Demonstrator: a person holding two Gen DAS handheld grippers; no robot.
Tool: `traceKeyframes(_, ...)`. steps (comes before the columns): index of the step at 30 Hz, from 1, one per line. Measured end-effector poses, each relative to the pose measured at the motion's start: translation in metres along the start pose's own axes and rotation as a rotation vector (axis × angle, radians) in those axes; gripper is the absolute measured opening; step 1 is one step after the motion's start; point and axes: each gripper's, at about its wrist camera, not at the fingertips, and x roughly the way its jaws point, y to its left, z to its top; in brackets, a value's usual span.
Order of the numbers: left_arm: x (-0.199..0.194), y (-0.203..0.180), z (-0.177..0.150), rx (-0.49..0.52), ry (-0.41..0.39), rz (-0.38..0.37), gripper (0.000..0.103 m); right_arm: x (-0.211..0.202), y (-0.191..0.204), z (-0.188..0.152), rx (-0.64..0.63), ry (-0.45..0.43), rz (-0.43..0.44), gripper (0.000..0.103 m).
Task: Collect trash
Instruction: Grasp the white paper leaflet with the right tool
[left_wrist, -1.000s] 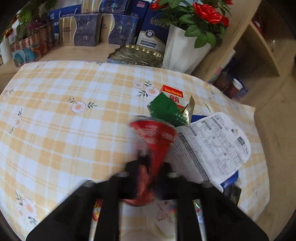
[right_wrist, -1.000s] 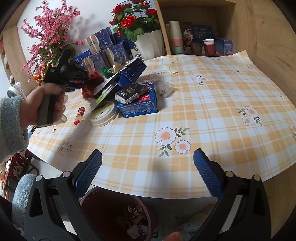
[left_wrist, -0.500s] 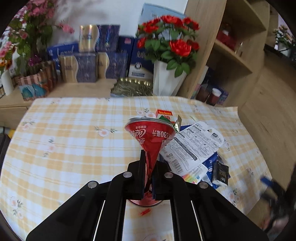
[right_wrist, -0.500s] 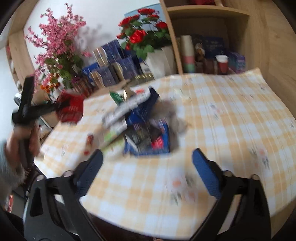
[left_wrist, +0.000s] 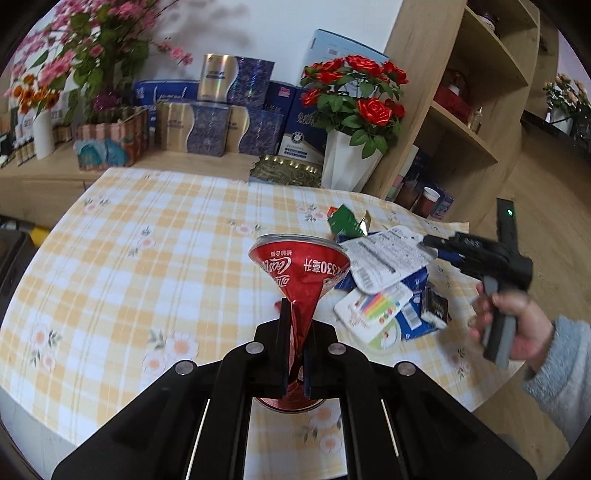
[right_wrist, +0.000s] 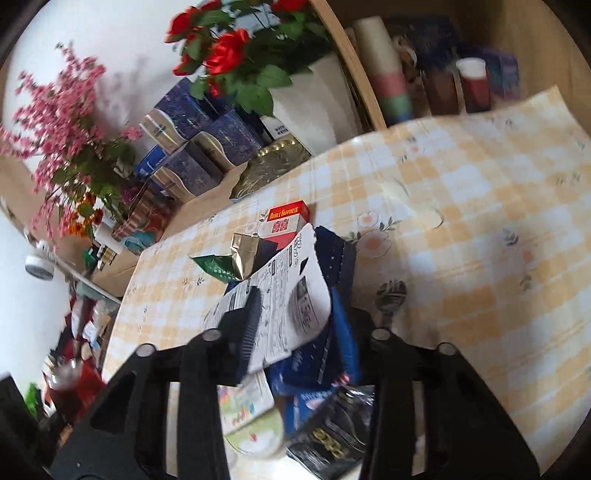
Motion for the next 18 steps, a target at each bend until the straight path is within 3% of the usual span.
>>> traceKeyframes(1,-0.002,0.003,-0.003,-0.01,0.004,0.002,0.005,0.003,0.001,0.001,0.005,0.009,0.001,0.017)
traceKeyframes(5,-0.009,0.01,-0.014,-0.046,0.007,-0.007,0.005,-0.008,0.009,0.004,0.047,-0.018,0.063,0.009)
traceKeyframes(11,-0.021,0.001,-0.027,-0.04,-0.002,-0.022,0.005,-0.056,0.045,0.008,-0.047,-0.151,0.085,0.005)
traceKeyframes(18,-0.044,-0.015,-0.045,-0.012,-0.006,-0.039,0.005,-0.116,0.094,-0.008,-0.268,-0.264,0.015,0.005)
